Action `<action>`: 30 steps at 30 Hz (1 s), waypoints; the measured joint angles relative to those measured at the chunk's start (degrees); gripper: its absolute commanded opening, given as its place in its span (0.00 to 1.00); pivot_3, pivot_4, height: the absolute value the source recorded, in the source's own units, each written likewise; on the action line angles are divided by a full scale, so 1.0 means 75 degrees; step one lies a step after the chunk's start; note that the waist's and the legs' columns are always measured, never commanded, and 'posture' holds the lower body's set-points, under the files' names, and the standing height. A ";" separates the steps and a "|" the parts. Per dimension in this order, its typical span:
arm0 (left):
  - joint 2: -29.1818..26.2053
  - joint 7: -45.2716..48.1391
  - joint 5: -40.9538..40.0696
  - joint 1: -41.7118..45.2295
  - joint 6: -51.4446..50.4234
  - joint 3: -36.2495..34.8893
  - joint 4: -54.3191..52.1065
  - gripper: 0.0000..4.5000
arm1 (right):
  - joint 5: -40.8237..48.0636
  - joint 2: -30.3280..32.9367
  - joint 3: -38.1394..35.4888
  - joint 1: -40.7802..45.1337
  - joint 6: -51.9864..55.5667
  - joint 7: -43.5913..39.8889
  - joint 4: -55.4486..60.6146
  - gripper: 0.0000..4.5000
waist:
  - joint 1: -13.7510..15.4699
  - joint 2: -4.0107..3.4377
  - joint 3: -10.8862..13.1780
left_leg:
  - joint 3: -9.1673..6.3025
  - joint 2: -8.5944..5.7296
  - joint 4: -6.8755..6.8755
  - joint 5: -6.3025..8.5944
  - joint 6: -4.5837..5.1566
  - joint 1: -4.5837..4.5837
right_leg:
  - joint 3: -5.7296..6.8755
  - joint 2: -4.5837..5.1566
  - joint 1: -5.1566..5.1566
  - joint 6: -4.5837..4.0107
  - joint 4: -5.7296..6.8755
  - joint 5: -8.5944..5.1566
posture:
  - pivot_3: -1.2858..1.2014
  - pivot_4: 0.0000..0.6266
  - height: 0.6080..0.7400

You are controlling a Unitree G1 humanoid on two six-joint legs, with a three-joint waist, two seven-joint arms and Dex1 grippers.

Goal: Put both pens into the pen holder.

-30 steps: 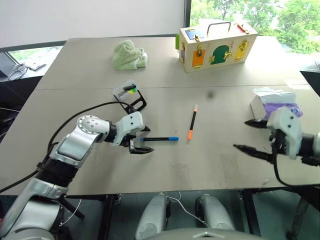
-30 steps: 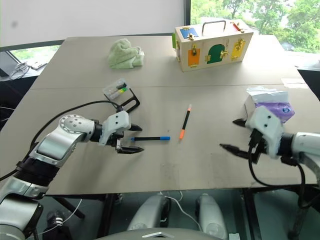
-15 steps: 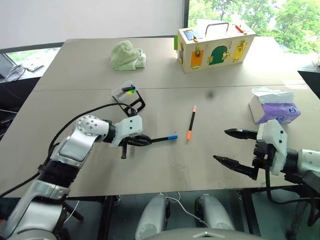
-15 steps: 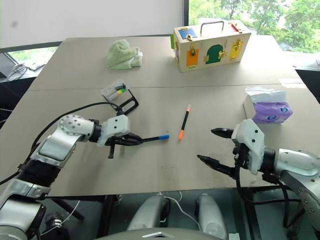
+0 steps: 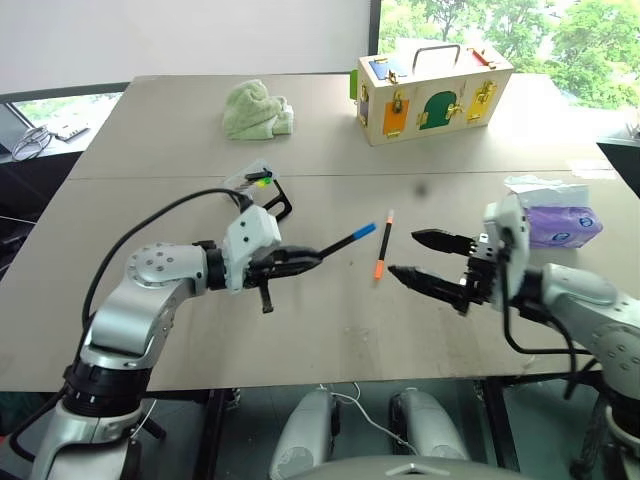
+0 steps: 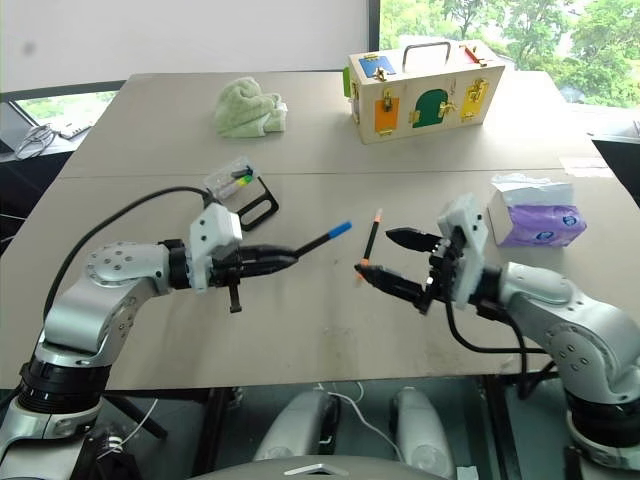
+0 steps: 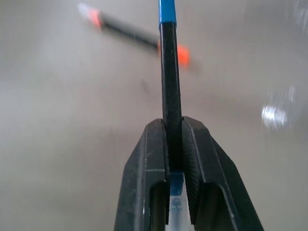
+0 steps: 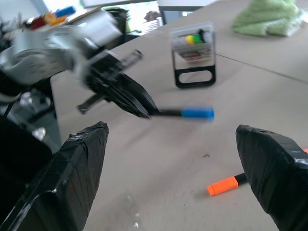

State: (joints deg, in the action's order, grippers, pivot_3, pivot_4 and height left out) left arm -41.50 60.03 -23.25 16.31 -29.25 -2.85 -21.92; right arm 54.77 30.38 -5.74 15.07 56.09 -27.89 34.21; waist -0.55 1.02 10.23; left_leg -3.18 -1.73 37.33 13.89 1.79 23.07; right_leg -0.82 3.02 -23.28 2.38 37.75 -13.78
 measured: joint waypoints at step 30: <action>0.1531 -0.2874 -0.1632 -0.0508 -0.1244 -0.0538 -0.1127 0.01 | 0.1496 -0.1720 -0.0122 0.1356 0.0827 0.2759 -0.1096 1.00 | -0.0042 -0.0003 0.0000 | 0.0036 -0.0003 -0.0002 -0.0001 0.0001 -0.0006 | -0.0009 -0.0046 -0.0018 0.0001 0.0029 0.0001 | 0.52 0.24 1.00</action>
State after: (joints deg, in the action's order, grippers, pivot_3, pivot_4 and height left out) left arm -30.02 38.48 -35.50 12.50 -38.58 -6.89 -30.38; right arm 65.99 17.48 -6.66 25.24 62.29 -7.20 25.99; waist -0.86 1.00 10.22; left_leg -2.91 -1.75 37.32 13.89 1.80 23.03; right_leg -0.89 2.68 -23.42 2.39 37.96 -13.77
